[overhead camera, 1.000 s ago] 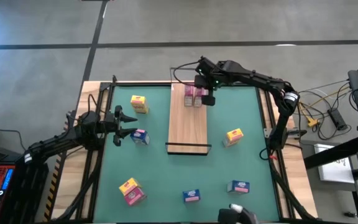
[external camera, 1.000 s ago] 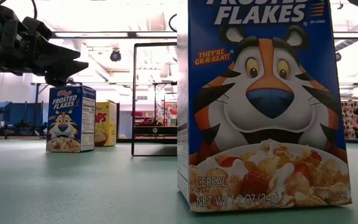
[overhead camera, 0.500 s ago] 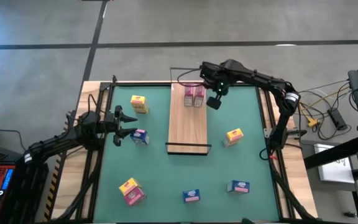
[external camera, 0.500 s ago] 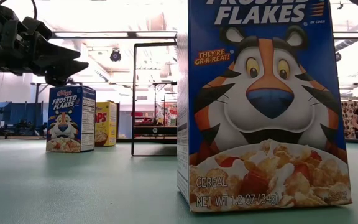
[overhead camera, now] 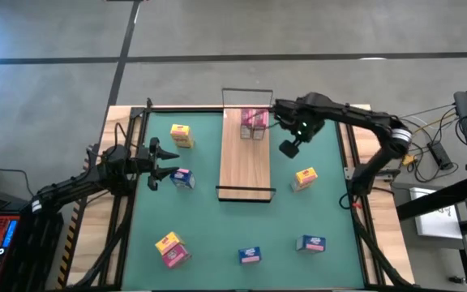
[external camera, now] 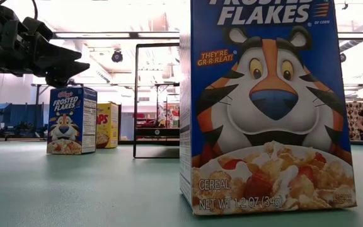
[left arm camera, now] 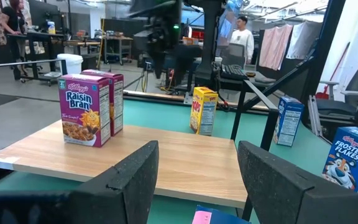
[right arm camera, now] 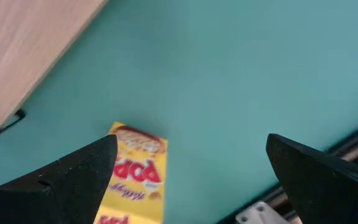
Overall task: Stack cereal on shelf
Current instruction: Put the middle right yellow cereal box on the shelf
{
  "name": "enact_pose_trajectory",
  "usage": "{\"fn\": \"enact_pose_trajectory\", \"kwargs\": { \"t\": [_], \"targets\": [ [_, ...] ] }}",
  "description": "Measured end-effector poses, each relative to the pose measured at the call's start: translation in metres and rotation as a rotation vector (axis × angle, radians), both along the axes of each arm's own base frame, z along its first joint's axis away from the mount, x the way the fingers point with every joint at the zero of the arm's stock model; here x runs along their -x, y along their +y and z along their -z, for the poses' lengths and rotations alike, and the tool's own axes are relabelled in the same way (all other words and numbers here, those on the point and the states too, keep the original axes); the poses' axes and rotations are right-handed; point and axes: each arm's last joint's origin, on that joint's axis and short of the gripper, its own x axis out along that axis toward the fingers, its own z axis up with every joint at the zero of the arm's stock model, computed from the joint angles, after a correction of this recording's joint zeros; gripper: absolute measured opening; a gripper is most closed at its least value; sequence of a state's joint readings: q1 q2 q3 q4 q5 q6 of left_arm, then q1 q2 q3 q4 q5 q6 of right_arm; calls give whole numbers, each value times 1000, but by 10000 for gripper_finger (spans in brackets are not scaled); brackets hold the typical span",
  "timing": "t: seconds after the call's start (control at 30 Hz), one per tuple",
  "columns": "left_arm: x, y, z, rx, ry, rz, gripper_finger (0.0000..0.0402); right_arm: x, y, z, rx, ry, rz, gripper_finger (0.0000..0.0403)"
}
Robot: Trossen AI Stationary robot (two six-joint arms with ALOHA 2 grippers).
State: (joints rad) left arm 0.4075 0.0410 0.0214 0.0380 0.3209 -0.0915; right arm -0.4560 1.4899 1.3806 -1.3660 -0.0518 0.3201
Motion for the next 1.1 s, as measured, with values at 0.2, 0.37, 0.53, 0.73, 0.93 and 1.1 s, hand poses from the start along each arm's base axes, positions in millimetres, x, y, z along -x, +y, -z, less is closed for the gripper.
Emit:
{"fn": "enact_pose_trajectory", "kwargs": {
  "t": [0.2, 0.37, 0.53, 0.73, 0.93, 1.1],
  "targets": [
    [0, 0, 0, 0, 0, 0, 204, 21, 46, 8, 59, -117, 66, 400],
    [0, 0, 0, 0, 0, 0, 204, 32, 77, 20, 83, -128, 115, 400],
    [0, 0, 0, 0, 0, 0, 204, 35, 93, 28, 72, -117, 165, 400],
    [0, 0, 0, 0, 0, 0, 204, 36, 95, 30, 81, -108, 180, 400],
    [0, 0, 0, 0, 0, 0, 204, 38, 95, 27, 104, -111, 177, 400],
    [0, 0, 0, 0, 0, 0, 204, 37, 95, 20, 115, -125, 168, 400]
  ]
}}
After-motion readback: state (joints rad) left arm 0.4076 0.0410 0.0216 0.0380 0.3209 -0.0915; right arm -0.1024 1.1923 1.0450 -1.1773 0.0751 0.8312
